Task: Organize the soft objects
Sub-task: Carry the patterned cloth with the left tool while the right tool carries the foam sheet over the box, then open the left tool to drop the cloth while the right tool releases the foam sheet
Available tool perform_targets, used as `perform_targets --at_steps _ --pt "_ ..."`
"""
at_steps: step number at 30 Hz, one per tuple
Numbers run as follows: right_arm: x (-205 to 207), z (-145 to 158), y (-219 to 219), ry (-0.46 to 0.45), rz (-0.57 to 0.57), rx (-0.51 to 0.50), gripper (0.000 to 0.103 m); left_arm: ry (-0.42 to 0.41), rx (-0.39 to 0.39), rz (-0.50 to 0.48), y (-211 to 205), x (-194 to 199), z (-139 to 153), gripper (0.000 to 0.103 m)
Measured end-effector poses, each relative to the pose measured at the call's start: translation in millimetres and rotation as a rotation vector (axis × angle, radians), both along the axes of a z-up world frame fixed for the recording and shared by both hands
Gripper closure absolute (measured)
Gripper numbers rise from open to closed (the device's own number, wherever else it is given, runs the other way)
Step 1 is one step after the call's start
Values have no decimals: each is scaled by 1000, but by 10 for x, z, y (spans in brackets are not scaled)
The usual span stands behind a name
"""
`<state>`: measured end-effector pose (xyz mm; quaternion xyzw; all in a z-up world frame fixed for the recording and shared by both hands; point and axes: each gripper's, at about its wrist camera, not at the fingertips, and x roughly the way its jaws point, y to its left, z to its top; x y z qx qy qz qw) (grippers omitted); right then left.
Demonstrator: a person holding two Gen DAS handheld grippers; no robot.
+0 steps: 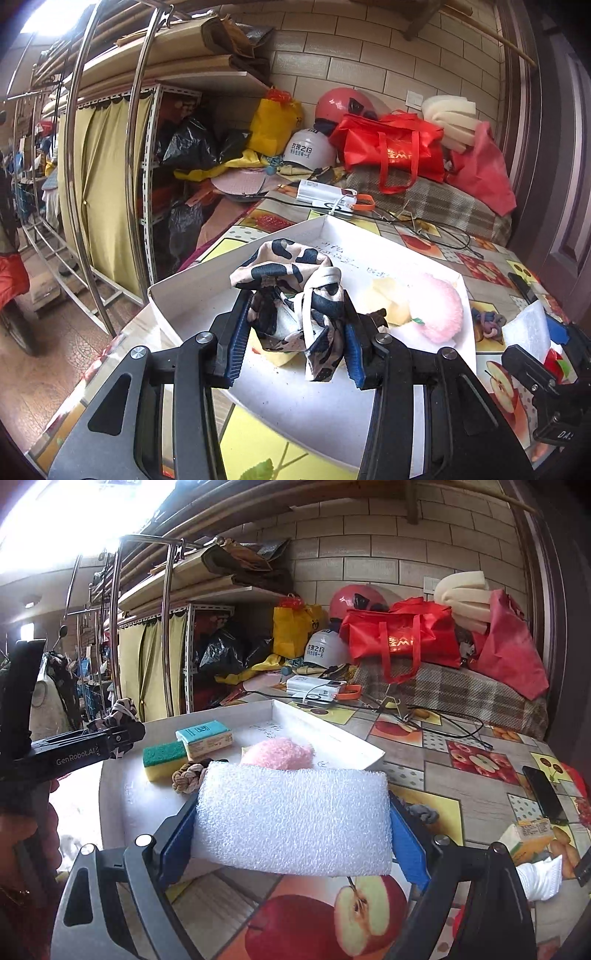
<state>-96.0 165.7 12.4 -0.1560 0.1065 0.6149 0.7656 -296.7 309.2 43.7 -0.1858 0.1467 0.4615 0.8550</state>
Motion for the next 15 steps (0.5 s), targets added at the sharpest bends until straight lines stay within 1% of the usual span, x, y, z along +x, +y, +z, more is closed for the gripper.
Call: perform_targets --at_steps 4,6,9,11,12,15 --pt "-154 -23 236 2 84 -39 12 45 -3 -22 115 154 -9 59" --pt "-243 -37 358 2 162 -72 12 52 -1 -37 140 198 -10 59" --pt "-310 -85 549 14 242 -147 12 49 -14 -104 184 236 -22 59" --pt "-265 -114 654 40 242 -185 12 48 -25 -130 200 257 -25 59" --pt "-241 -115 692 42 232 -187 12 45 -30 -135 209 259 -25 59" --pt "-140 -108 819 31 171 -184 12 51 -47 -109 261 257 -36 59"
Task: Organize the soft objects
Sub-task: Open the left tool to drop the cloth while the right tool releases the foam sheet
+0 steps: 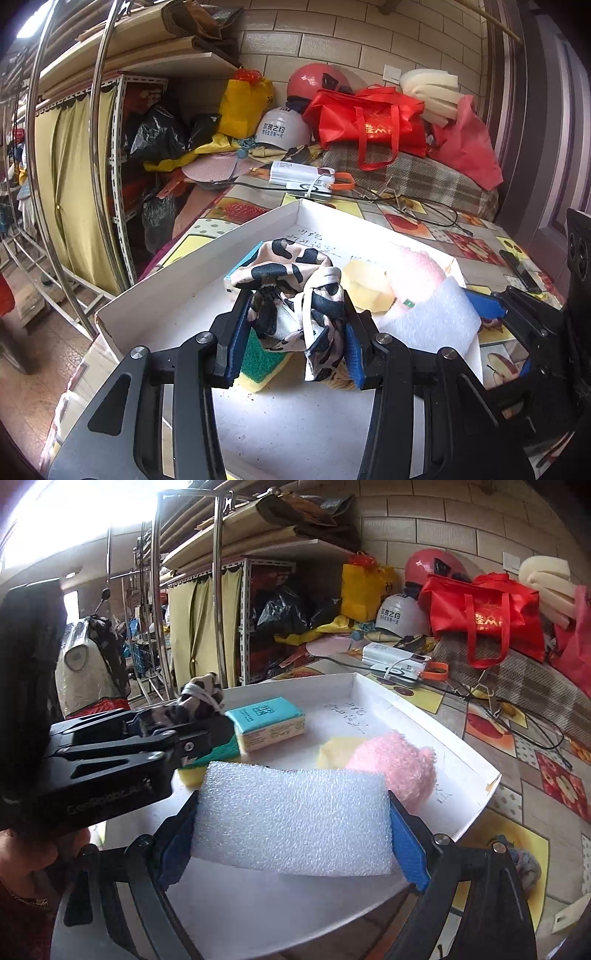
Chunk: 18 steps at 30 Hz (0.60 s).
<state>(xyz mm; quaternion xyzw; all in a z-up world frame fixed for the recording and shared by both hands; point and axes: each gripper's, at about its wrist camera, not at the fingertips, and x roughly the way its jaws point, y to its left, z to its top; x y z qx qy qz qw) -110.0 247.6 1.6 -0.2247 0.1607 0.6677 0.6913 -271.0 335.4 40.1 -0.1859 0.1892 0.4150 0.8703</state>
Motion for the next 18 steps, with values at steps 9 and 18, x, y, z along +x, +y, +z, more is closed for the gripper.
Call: perform_targets --at_steps 9,18 --pt "165 105 97 -14 -131 87 12 30 15 82 33 133 -1 59" --pt "211 170 68 -30 -189 147 0 -9 9 224 87 -63 -4 7"
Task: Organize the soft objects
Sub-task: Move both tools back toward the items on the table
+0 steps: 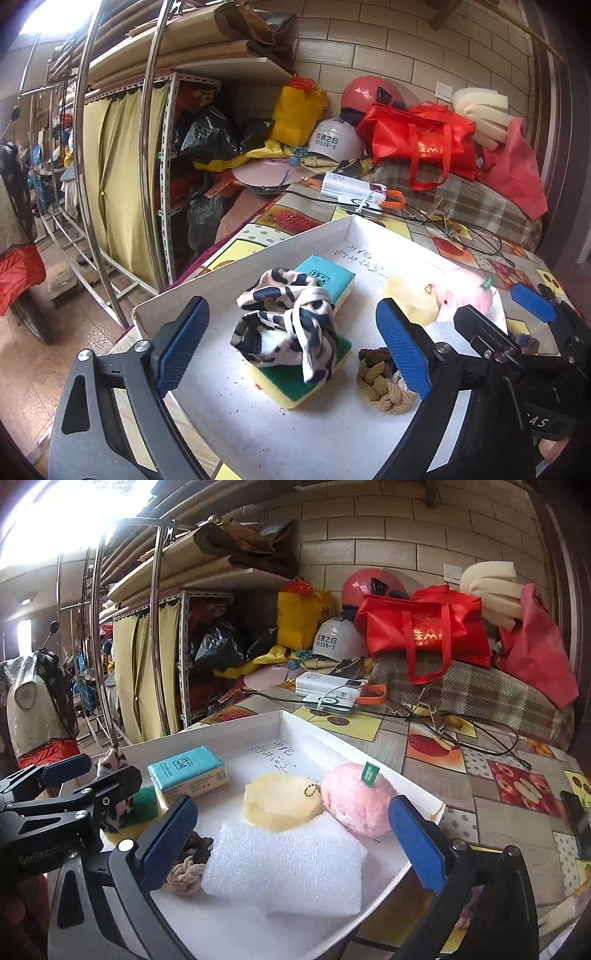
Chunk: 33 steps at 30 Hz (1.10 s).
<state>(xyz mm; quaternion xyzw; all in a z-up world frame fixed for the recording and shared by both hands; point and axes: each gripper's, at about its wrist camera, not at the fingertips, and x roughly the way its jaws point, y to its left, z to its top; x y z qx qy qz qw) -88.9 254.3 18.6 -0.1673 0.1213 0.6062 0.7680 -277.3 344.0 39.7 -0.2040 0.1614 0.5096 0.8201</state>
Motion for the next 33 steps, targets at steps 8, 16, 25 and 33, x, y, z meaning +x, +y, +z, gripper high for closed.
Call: perform_targets --at_steps 8,16,25,33 --pt "-50 72 -261 -21 -48 130 0 8 77 32 -139 -13 51 0" --pt "-202 72 -618 -15 -59 168 0 -12 99 52 -158 -67 70 0" --pt "-237 37 -769 -5 -49 163 0 7 138 49 -363 -59 86 0" --pt "-330 -12 -1245 -7 41 135 0 40 209 -24 -743 98 111 0"
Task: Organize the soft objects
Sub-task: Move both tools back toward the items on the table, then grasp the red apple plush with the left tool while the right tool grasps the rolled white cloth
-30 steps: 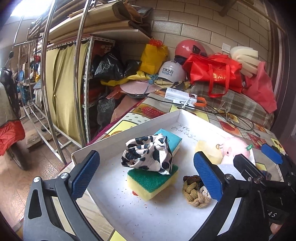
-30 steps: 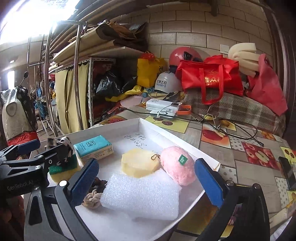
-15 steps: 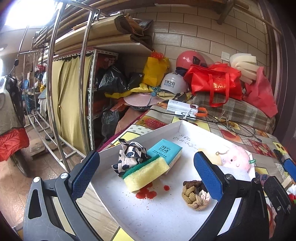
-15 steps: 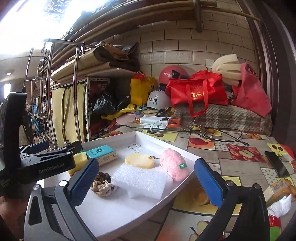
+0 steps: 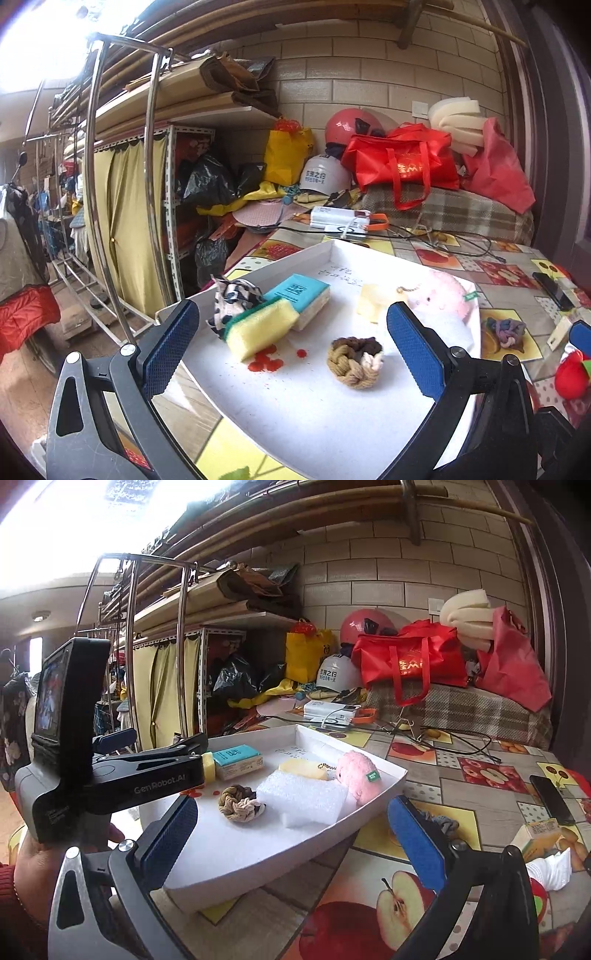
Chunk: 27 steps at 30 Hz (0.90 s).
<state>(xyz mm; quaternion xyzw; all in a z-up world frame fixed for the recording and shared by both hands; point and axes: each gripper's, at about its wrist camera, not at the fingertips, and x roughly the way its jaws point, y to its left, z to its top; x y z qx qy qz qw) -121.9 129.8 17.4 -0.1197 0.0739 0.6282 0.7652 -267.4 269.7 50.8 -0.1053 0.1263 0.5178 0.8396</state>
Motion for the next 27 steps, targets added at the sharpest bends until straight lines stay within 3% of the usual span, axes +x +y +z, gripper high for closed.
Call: perform_targets --at_steps 5,10,16,20,27 --pt "337 9 -367 57 -59 -2 0 35 28 -182 -459 359 4 0" --pt "1017 45 -829 98 -242 18 0 86 11 -381 -843 828 20 0" --pt "2049 38 -1199 245 -484 -35 0 194 -91 -619 -1117 1467 -60 0" --pt "2401 -97 -1029 362 -451 -155 0 258 -194 -759 -1252 1897 -147 1" --pt "2430 -232 -642 395 -341 -286 0 344 -180 -811 -1551 2277 -202 1"
